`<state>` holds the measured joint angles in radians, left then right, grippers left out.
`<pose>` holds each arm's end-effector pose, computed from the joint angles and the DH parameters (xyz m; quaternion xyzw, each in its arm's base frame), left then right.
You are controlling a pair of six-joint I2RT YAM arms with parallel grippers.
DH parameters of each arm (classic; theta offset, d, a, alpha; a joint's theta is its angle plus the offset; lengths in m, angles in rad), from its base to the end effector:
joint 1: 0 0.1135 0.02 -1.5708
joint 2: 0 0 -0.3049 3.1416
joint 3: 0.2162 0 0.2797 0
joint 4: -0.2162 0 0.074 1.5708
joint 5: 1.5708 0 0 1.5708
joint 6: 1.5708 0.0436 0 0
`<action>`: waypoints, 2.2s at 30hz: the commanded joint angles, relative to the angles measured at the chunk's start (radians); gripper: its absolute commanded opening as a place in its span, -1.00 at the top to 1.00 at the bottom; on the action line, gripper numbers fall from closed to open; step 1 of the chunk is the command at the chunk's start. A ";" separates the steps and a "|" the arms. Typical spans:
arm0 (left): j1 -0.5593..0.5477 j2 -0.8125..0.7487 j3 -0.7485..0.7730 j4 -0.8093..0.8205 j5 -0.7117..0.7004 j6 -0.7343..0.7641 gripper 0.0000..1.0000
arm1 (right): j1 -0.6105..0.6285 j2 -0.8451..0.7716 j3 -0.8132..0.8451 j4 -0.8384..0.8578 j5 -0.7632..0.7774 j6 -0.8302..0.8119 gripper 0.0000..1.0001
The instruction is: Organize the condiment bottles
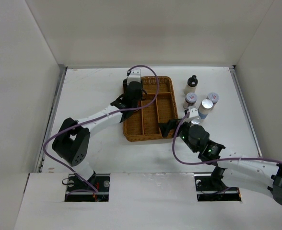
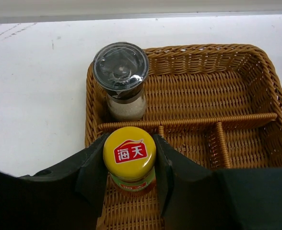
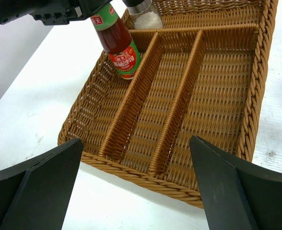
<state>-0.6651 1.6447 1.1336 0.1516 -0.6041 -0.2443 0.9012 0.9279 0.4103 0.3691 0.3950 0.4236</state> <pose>0.3403 -0.2354 0.2976 -0.0017 0.8030 -0.0190 0.5957 0.1480 0.1600 0.2576 -0.0513 0.7521 0.2764 0.5961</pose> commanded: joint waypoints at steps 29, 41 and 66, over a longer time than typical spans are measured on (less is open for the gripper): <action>0.002 -0.271 -0.141 0.222 -0.006 -0.013 -1.00 | -0.014 -0.014 0.047 0.027 0.008 0.017 -1.00; -0.020 -0.726 -0.719 0.444 -0.296 -0.265 -1.00 | 0.051 -0.103 0.237 -0.303 0.301 -0.014 -0.13; 0.069 -0.641 -0.985 0.634 -0.172 -0.483 -1.00 | -0.285 0.083 0.318 -0.687 0.303 0.195 -1.00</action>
<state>-0.5987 1.0080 0.1432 0.7204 -0.7879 -0.7090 0.6487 0.9993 0.6914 -0.3801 0.7204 0.6247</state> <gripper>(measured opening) 0.997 0.998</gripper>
